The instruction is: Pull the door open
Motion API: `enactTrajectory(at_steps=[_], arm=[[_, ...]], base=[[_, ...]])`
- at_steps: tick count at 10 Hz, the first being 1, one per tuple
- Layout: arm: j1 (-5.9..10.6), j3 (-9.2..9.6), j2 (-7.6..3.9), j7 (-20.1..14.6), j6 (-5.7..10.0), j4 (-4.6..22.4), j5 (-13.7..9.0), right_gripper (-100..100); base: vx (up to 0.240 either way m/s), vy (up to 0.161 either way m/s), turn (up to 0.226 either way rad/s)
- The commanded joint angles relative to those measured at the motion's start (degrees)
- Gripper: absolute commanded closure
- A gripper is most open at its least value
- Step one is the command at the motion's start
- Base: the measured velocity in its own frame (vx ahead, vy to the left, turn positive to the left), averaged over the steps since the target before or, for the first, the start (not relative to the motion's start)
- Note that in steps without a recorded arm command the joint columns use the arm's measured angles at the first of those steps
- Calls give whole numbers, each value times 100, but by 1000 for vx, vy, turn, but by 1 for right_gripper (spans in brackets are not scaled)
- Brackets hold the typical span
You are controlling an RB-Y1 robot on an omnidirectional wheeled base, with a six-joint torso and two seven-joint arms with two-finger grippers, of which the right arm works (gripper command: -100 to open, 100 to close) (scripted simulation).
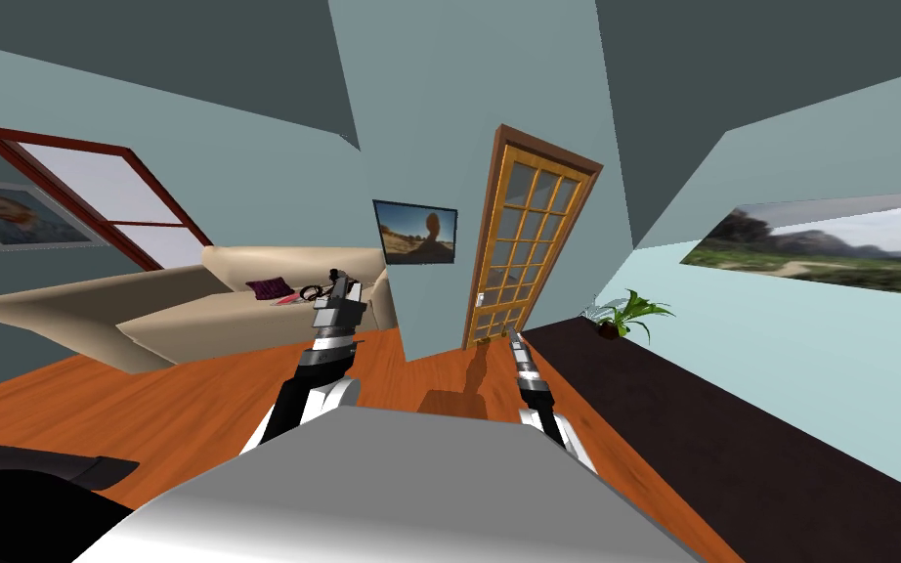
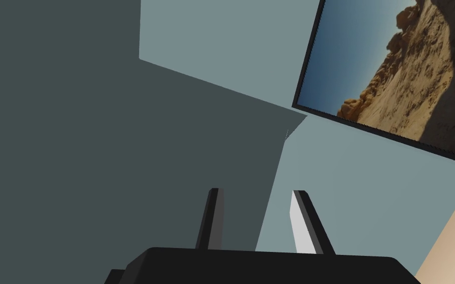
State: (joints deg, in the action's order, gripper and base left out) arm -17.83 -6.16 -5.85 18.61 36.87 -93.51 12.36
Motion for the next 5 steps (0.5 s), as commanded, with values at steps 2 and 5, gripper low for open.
enactTrajectory(at_steps=[2, 5], arm=[[117, -13, -12, 314, 144, 365, 137, -100], [262, -37, -41, 652, 294, 781, 289, -100]], base=[[99, -37, 12], [95, -34, 10]])
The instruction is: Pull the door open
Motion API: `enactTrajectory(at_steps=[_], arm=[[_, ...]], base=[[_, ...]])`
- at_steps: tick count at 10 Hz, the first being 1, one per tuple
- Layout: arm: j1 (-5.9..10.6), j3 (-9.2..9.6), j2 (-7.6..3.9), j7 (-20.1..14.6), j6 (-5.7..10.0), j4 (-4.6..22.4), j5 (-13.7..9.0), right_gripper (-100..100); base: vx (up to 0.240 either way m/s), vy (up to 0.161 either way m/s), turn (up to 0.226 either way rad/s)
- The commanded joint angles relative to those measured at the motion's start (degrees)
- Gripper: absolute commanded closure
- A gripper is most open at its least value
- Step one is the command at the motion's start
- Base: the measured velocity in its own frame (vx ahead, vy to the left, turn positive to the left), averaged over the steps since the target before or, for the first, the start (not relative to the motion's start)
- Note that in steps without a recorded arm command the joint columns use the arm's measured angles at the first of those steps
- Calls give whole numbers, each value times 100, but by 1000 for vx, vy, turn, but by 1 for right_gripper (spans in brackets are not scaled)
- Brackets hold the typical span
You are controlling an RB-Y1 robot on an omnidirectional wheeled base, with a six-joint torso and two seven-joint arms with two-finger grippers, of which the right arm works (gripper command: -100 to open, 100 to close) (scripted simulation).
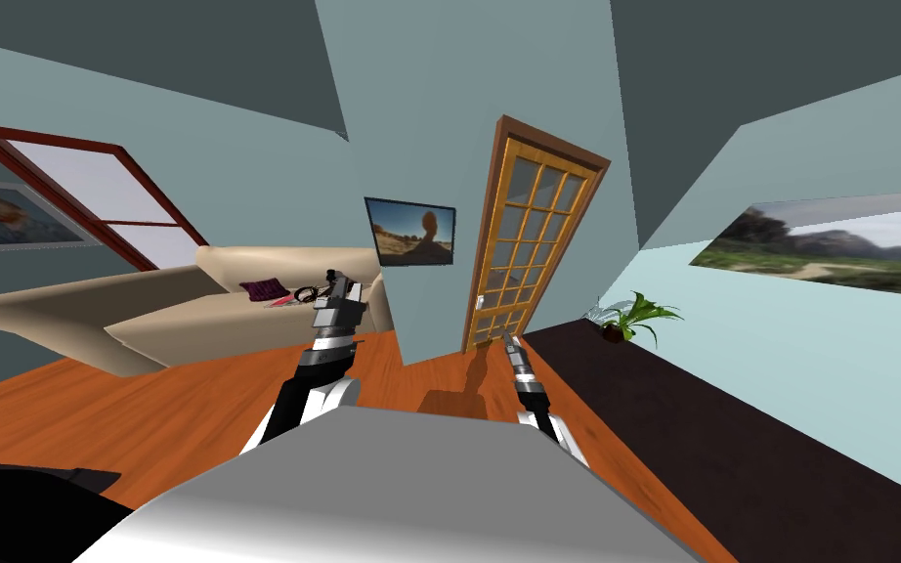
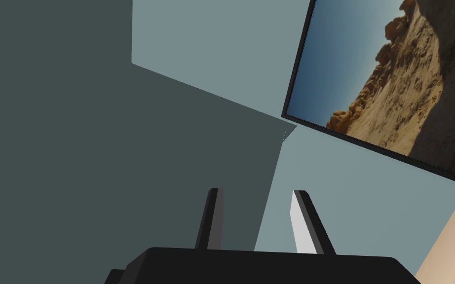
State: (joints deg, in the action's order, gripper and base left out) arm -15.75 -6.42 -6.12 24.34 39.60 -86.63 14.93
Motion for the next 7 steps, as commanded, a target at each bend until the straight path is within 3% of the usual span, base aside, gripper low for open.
enactTrajectory(at_steps=[1, 7], arm=[[102, -18, -23, 192, 71, 232, 82, -100], [393, -66, -73, 868, 372, 1066, 387, -100]], base=[[105, -50, 13], [97, -36, 12]])
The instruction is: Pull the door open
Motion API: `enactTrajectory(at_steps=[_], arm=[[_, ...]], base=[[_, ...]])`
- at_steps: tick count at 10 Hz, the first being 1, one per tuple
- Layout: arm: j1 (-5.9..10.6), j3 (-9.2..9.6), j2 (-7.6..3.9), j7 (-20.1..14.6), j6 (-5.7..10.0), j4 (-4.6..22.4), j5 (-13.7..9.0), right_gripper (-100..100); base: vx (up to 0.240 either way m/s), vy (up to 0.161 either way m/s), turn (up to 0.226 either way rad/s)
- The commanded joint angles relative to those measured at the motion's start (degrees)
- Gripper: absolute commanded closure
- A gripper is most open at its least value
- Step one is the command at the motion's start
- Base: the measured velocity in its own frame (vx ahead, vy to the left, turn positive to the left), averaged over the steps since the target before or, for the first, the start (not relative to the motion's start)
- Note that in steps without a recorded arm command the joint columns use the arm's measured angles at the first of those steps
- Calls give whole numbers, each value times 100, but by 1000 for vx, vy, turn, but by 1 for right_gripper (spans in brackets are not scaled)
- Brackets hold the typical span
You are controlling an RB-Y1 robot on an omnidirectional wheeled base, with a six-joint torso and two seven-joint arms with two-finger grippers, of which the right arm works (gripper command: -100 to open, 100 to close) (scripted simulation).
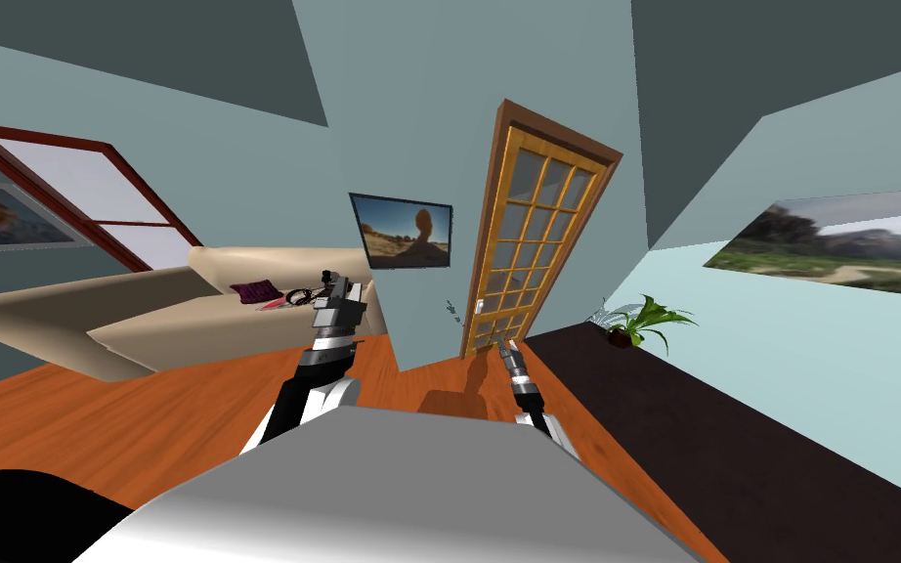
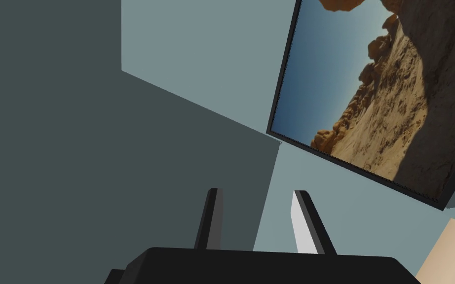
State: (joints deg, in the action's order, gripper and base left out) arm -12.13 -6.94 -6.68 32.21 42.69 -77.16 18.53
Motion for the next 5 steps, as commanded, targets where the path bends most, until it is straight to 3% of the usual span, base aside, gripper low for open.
enactTrajectory(at_steps=[1, 5], arm=[[78, -22, -25, 192, 111, 254, 76, -100], [220, -46, -46, 520, 257, 659, 224, -100]], base=[[90, -43, 13], [75, -28, 7]])
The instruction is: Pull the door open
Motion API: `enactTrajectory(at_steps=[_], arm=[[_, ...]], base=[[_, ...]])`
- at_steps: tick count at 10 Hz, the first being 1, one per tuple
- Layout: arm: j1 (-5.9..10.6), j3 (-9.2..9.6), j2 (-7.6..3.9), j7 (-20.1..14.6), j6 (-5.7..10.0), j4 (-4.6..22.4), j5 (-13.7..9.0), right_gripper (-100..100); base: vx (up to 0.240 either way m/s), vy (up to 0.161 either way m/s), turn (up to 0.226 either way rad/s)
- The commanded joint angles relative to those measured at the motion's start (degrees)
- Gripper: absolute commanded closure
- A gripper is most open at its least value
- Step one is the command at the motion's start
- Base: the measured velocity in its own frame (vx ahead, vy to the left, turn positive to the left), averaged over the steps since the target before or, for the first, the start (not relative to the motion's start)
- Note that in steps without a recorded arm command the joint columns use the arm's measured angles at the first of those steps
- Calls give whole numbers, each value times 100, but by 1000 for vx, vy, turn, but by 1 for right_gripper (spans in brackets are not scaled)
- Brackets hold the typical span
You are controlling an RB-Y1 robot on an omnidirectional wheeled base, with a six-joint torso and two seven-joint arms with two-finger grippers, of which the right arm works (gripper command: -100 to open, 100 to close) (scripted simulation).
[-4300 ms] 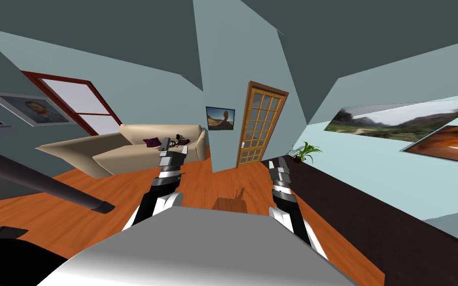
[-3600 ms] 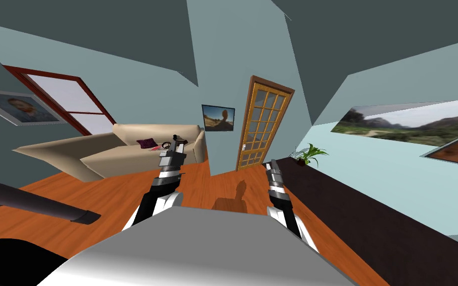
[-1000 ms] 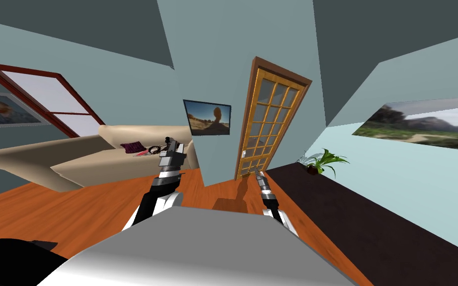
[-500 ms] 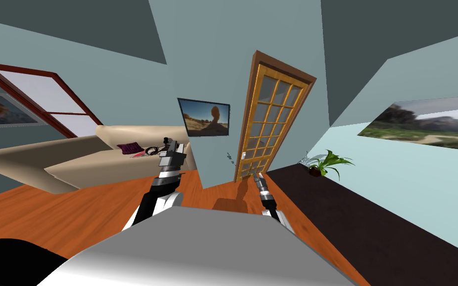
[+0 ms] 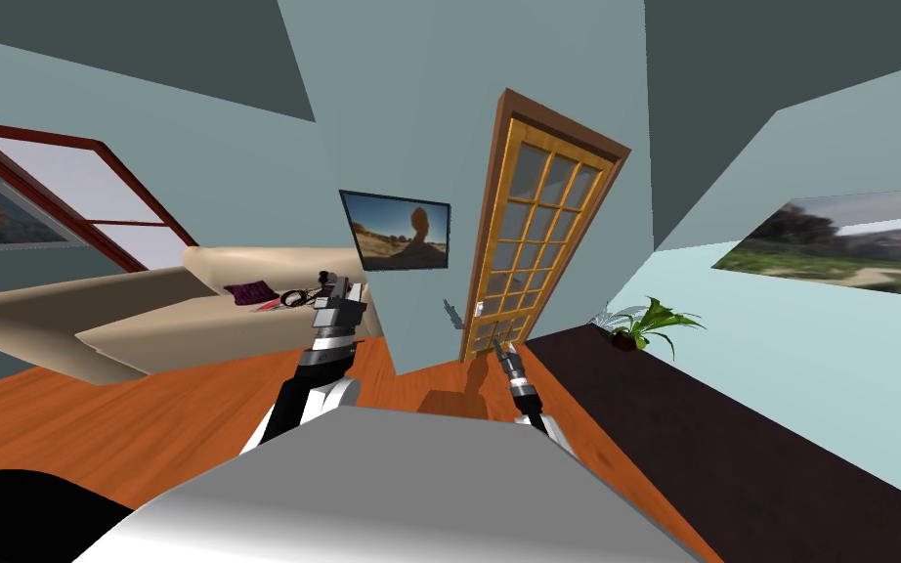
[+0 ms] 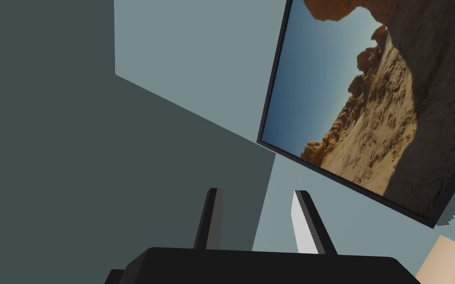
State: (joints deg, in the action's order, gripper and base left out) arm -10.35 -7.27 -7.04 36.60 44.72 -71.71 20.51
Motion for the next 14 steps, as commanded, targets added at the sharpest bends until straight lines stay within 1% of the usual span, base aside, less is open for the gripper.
enactTrajectory(at_steps=[1, 7, 14], arm=[[88, -20, -17, 191, 103, 250, 75, -100], [356, -64, -54, 814, 379, 1017, 355, -100], [631, -109, -87, 1454, 664, 1807, 643, -100]], base=[[93, -40, 12], [99, -34, 11], [97, -36, 9]])
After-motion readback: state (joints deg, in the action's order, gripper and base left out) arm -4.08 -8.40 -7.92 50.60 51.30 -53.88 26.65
